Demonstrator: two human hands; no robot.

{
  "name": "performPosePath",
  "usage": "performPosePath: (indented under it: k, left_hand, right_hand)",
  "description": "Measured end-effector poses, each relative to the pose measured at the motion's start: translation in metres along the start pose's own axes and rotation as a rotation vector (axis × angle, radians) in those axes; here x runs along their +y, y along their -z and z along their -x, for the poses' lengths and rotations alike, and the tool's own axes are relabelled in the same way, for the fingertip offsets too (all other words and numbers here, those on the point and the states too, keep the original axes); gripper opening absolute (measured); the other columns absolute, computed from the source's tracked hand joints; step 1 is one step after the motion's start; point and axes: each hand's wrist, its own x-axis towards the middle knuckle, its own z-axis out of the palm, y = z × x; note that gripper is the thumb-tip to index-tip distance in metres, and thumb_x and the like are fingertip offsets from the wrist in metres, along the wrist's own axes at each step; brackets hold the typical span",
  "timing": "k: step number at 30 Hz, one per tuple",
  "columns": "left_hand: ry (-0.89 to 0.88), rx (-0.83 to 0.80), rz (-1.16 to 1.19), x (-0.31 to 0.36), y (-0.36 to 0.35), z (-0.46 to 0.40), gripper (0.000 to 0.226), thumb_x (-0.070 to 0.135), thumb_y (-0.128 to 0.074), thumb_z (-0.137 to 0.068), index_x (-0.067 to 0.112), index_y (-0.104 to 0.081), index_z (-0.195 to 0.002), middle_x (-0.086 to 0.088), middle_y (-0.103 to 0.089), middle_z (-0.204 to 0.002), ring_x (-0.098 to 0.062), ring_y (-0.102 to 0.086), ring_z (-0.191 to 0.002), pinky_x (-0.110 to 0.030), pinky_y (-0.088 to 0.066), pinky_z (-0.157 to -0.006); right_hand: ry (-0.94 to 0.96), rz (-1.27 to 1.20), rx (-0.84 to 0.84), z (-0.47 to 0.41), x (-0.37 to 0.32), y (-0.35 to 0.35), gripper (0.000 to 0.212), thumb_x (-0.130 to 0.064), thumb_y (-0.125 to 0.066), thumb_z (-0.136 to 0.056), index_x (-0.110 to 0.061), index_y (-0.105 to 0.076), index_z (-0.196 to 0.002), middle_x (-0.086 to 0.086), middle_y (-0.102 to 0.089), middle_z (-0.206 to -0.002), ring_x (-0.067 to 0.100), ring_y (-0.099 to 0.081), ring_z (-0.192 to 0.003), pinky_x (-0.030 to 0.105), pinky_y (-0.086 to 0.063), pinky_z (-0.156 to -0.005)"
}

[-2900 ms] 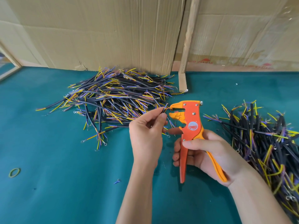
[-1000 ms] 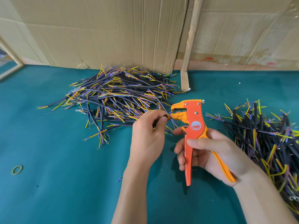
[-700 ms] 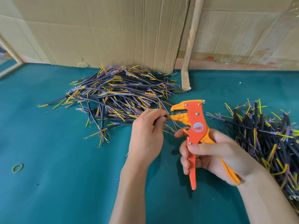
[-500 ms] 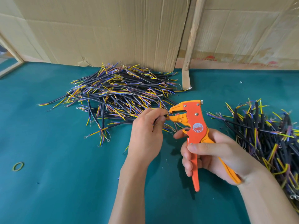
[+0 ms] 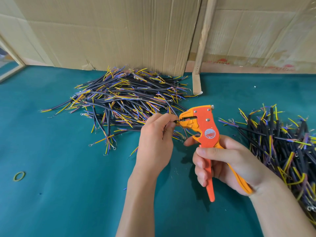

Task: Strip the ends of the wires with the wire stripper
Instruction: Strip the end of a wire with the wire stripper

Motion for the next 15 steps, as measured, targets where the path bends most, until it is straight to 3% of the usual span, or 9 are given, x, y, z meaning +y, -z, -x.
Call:
performPosePath:
  k: [6,15]
  left_hand:
    - [-0.011,0.022,-0.009,-0.0017,-0.0004,-0.0001,0.019,0.003,-0.062,-0.096,0.017,-0.074,-0.101,0.003,-0.061,-0.086,-0.014,-0.054,-0.079,-0.021,-0.042,-0.071]
    - [-0.031,0.052,-0.007,-0.0035,-0.0015,0.0004,0.019,0.003,-0.063,-0.094,0.016,-0.075,-0.1,0.004,-0.063,-0.087,-0.021,-0.058,-0.084,-0.034,-0.047,-0.076]
  right_hand:
    - [0.0,-0.009,0.004,-0.0004,0.001,-0.0005,0.028,-0.014,-0.07,-0.084,-0.001,-0.069,-0.11,0.015,-0.052,-0.069,0.029,-0.052,-0.053,0.04,-0.05,-0.052]
    - [-0.01,-0.001,0.007,-0.0003,0.0006,-0.0005,0.03,-0.015,-0.071,-0.083,-0.001,-0.069,-0.11,0.016,-0.052,-0.069,0.03,-0.053,-0.053,0.04,-0.05,-0.051]
